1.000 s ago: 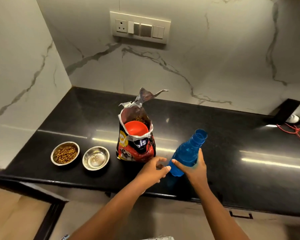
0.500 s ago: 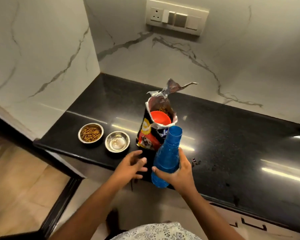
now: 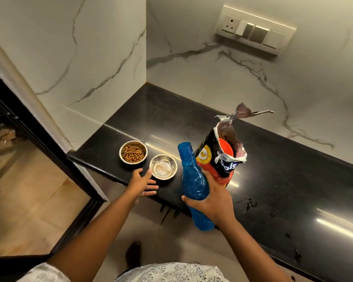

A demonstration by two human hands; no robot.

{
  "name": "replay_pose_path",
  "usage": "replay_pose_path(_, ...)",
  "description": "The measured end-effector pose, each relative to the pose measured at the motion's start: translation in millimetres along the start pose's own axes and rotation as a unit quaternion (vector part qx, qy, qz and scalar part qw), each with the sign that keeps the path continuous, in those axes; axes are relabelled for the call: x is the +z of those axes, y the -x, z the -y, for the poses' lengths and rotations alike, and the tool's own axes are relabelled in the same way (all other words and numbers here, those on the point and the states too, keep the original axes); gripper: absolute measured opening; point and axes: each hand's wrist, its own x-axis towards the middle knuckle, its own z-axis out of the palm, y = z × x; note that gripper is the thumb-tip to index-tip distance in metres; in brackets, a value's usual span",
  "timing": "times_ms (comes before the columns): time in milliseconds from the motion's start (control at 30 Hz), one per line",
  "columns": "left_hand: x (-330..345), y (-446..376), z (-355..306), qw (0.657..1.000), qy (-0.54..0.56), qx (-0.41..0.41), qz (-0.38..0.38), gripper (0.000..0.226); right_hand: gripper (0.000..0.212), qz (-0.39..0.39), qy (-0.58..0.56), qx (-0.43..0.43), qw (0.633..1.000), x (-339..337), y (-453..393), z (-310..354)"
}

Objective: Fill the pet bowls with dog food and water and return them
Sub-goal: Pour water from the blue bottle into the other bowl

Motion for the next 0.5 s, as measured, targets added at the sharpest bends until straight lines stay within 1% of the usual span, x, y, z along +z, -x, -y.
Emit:
replay_pose_path(133, 7.6, -11.5, -8.5, 0.998, -0.053, -0.001, 0.036, 0.049, 0.088, 0.038, 0.049, 0.016, 0.998, 2.5, -8.2, 11.0)
replay_pose_path(267, 12.5, -22.6, -10.9, 0.997, -0.062, 0.007, 0.043, 0.034, 0.092, 0.062, 0.109, 0.032, 0.992, 1.4, -11.1, 18.5)
replay_pose_path(400, 13.2, -29.9, -13.6, 0.995, -0.076, 0.028, 0.063, 0.030, 0.091, 0.102, 0.159, 0.060, 0.980, 4.8, -13.5, 15.9)
replay_pose_path(500, 6.1, -31.8, -17.6, 0.994, -0.084, 0.039, 0.061, 0.031, 0.094, 0.132, 0.180, 0.081, 0.971, 5.8, -13.9, 14.6)
